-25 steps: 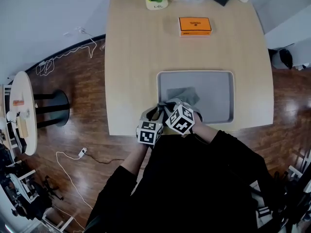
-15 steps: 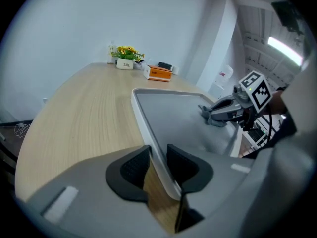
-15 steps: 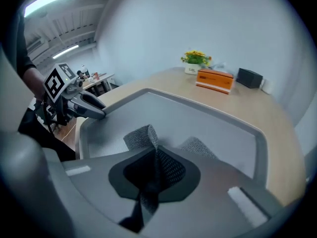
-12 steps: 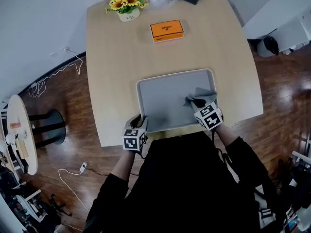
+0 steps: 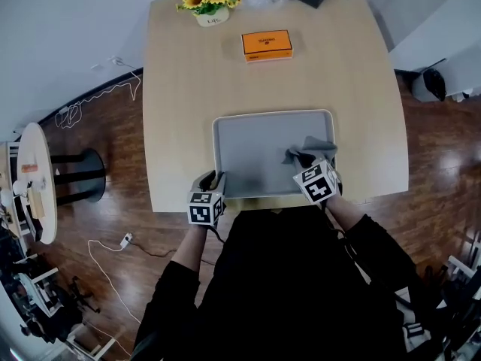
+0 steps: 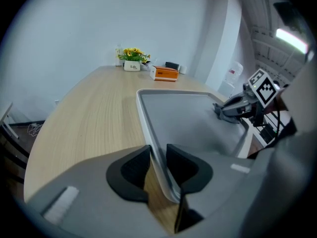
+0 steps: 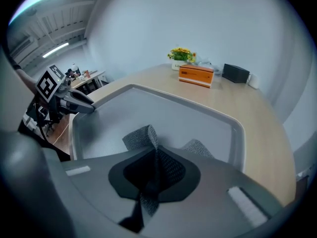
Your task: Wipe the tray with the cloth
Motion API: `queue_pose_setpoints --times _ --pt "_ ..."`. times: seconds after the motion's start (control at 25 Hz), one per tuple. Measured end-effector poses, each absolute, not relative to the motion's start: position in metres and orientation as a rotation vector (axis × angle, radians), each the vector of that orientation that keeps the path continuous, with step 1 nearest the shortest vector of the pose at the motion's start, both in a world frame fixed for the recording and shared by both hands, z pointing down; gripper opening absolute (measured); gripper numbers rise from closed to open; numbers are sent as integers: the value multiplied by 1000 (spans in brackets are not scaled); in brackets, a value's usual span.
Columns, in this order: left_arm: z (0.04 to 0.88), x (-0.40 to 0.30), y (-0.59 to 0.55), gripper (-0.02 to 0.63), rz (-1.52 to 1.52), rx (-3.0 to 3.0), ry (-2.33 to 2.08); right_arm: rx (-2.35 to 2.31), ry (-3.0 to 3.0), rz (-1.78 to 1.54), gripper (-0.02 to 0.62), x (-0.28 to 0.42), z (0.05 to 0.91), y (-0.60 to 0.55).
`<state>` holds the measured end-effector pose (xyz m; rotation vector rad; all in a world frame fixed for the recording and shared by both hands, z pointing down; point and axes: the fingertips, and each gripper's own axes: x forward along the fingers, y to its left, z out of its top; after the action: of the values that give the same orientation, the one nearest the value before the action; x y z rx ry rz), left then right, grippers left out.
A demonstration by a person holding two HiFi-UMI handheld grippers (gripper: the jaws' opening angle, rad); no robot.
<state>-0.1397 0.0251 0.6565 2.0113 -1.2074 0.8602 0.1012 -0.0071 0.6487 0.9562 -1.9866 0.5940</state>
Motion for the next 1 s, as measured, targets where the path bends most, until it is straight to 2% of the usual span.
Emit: queue_pose_setpoints --times 0.24,0.36,0.6,0.8,1.0 --pt "656 -136 25 84 812 1996 -1202 769 -2088 530 5 6 651 -18" --pt "649 -136 32 138 769 2079 -1132 687 -2112 485 5 -49 651 -13" --pt "654 -152 51 155 715 2082 -993 548 -2162 431 5 -129 652 27" --pt "661 -145 49 155 778 2151 -880 542 -2136 427 5 -115 654 44" --pt "663 -146 54 153 736 2076 -886 653 -2108 504 6 -34 654 54"
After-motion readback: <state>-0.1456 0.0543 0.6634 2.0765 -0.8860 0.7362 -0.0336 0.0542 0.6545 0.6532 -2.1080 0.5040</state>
